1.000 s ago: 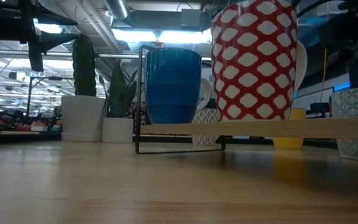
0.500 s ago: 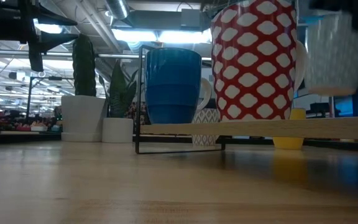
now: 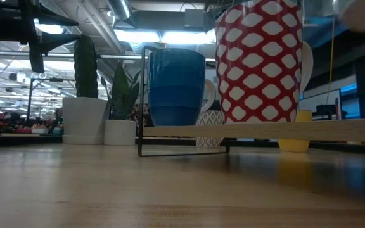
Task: Place coffee mugs
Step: Put the green patterned mug on the shelf
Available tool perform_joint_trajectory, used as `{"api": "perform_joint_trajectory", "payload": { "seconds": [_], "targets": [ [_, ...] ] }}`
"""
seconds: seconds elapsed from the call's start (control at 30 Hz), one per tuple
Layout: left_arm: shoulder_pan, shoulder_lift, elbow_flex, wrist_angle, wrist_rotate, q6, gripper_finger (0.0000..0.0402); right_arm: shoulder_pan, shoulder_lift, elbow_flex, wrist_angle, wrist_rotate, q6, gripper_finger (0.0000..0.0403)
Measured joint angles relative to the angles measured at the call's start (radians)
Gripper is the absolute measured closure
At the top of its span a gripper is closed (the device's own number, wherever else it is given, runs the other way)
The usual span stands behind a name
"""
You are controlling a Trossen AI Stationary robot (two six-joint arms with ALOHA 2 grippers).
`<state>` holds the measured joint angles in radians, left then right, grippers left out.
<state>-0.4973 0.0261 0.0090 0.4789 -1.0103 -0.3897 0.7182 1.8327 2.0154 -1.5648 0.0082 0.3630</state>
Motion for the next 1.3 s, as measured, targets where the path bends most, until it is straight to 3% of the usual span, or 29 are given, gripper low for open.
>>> {"api": "perform_joint_trajectory", "payload": {
  "seconds": [0.27,0.57,1.3],
  "targets": [
    [0.000,0.000,0.000,0.000,0.000,0.000,0.0280,0.084,0.135,0.047,0.023,-0.003,0.145,0.0403],
    [0.000,0.000,0.000,0.000,0.002,0.008,0.0280,0.086,0.216,0.047,0.142,-0.019,0.163,0.0403],
    [0.000,0.000,0.000,-0.025,0.006,0.006,0.0280,0.087,0.242,-0.015,0.240,-0.053,0.410,0.0403]
  ]
}}
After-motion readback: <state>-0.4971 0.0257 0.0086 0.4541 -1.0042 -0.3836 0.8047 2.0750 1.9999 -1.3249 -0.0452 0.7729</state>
